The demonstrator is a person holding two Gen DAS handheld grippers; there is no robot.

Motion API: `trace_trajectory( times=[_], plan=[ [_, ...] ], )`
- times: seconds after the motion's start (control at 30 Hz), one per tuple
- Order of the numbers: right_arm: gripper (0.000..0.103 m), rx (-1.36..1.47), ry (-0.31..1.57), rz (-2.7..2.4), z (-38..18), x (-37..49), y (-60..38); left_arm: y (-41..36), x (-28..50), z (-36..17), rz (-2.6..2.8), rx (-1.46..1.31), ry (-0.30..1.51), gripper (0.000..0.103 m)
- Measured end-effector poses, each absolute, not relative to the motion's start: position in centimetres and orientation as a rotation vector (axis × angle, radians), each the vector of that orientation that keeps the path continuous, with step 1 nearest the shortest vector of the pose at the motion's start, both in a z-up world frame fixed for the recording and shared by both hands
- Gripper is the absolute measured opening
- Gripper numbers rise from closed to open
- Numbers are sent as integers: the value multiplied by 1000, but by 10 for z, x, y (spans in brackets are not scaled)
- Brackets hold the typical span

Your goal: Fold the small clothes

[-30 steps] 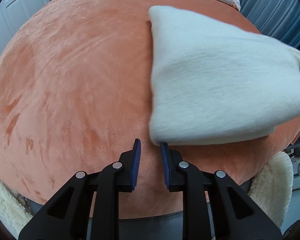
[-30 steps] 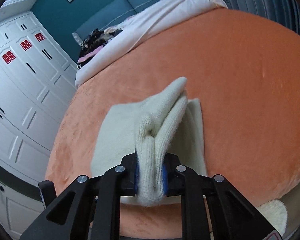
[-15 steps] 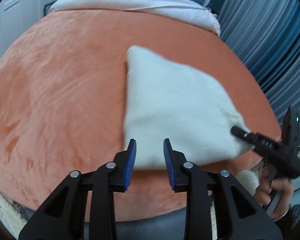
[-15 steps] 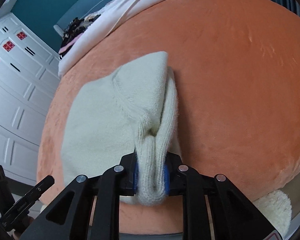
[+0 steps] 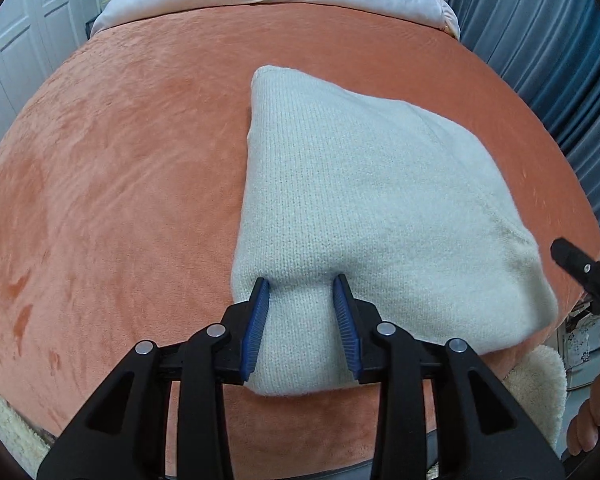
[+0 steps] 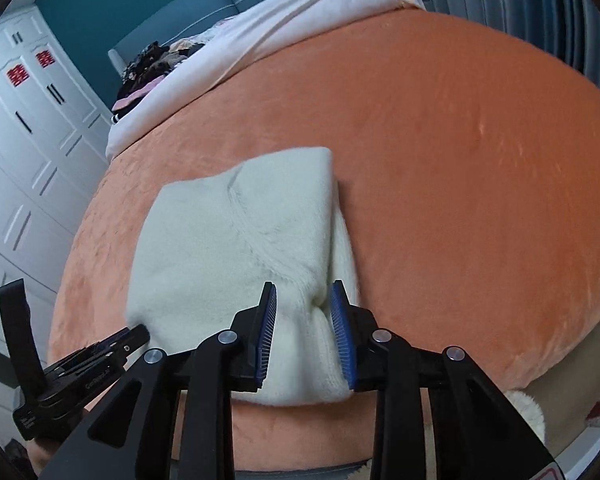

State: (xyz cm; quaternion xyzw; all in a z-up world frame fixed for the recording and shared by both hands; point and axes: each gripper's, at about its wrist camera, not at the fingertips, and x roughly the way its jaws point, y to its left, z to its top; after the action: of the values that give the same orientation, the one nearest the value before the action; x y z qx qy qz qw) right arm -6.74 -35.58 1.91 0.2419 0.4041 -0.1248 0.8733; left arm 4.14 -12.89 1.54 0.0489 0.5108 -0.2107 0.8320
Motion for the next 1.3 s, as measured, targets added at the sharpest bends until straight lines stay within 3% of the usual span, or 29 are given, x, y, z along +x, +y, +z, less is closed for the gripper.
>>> trace_trajectory(
  times=[0.23,0.33,0.4,0.47,0.53,0.67,0.8,0.93,1.13,1.3],
  plan=[
    [51,661,926,-301,-20,-65,-380,-130,40,15,-446,120,1083,33],
    [51,730,954,-281,-32,-70,-380,-128,39,16,-445,113,1088,36],
    [44,711,963,-270,-32,-72,-375,-123,39,19,-461,91,1100,40],
    [24,678,970,-261,-29,-71,-368,-112,36,22,-474,54,1110,40],
    [18,652,979,-248,-25,-65,-363,-99,33,25,-475,26,1115,40],
    [16,707,900,-109,17,-45,-347,-62,27,29,-448,-21,1110,41],
    [16,612,725,141,115,-6,-283,-18,25,39,-368,-74,1093,41],
    [15,474,698,306,154,39,-197,25,20,48,-261,-116,1073,45],
    [14,255,967,415,74,104,-65,75,1,43,-126,-153,1105,49],
    [13,242,1123,418,14,114,-23,101,-8,34,-68,-185,1133,49]
  ],
)
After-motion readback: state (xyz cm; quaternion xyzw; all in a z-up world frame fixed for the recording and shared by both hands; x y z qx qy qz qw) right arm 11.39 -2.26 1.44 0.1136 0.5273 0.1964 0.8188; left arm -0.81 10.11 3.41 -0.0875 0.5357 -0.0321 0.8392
